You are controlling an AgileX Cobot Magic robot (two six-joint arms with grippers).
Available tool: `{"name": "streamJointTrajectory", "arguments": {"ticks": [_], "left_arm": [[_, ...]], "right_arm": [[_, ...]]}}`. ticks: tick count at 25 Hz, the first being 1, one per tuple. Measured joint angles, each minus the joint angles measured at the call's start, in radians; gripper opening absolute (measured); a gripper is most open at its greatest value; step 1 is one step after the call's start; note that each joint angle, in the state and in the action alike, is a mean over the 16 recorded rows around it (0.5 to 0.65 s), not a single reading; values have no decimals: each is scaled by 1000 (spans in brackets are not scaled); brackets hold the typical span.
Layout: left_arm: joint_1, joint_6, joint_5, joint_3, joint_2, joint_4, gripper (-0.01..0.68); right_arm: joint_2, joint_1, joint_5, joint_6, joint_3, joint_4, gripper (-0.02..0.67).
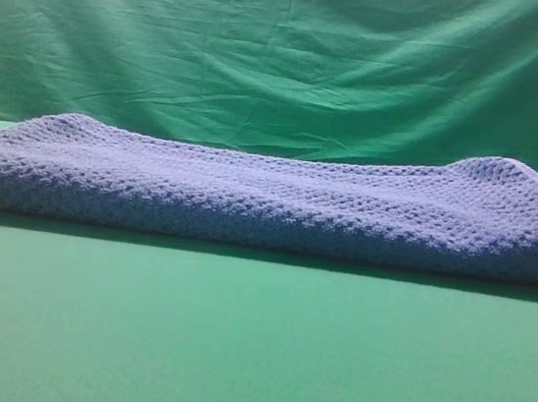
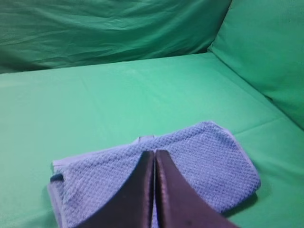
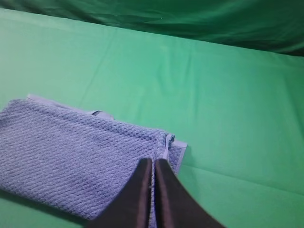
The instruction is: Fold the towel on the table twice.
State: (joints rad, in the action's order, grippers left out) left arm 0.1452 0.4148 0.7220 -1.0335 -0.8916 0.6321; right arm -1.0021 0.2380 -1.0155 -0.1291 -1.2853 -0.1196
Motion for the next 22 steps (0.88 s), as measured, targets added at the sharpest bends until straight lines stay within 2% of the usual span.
{"name": "streamJointTrajectory", "arguments": {"ticks": [7,22], "left_arm": [[0,-126,91,80,198,-132,0],[0,-167,123,376,692,-201,0]], "right_arm": [[210,0,4,-18,114,-19,0],[713,0,113,-136,492,-94,0]]}}
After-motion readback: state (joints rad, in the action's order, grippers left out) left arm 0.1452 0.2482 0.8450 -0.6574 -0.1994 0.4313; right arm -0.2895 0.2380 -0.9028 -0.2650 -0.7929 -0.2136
